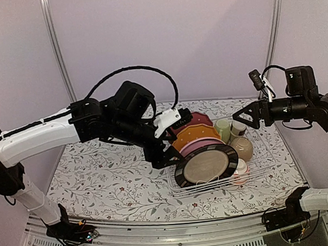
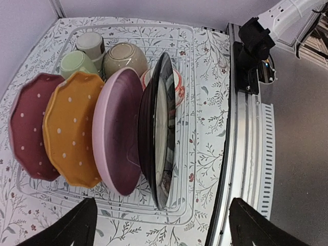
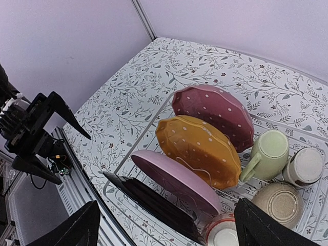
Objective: Unload the mixed dishes from the dish rack
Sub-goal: Grab the plate from the dish rack.
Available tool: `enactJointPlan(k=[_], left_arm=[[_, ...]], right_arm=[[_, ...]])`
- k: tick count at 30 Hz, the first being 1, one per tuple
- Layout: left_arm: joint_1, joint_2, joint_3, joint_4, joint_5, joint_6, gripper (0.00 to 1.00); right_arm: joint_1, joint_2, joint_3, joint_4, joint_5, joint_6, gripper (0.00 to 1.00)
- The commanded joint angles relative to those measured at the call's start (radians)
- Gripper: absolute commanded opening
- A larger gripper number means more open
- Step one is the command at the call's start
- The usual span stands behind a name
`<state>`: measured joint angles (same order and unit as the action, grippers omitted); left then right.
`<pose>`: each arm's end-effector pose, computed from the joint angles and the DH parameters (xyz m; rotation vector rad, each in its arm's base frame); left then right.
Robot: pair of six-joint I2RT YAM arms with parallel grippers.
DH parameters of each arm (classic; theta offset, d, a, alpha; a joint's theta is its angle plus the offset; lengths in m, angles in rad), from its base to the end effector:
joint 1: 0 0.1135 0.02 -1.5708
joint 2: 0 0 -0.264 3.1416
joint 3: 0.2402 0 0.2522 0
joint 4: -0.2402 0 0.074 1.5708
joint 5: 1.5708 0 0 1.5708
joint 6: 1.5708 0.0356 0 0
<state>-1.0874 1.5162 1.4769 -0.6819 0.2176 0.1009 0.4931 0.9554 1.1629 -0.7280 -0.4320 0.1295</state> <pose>0.1486 -0.2997 0.3556 1.4344 1.9124 -0.7411 0.1578 0.1017 0.3854 -0.6510 2.0447 0.8224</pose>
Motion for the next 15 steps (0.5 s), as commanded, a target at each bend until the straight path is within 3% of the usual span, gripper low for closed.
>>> enactJointPlan(k=[1, 15], left_arm=[[-0.055, 0.113, 0.087, -0.025, -0.11, 0.13, 0.85], [-0.109, 0.281, 0.198, 0.011, -0.169, 0.209, 0.48]], right_arm=[[0.007, -0.034, -0.027, 0.029, 0.039, 0.035, 0.92], [-0.008, -0.132, -0.084, 0.022, 0.284, 0.114, 0.99]])
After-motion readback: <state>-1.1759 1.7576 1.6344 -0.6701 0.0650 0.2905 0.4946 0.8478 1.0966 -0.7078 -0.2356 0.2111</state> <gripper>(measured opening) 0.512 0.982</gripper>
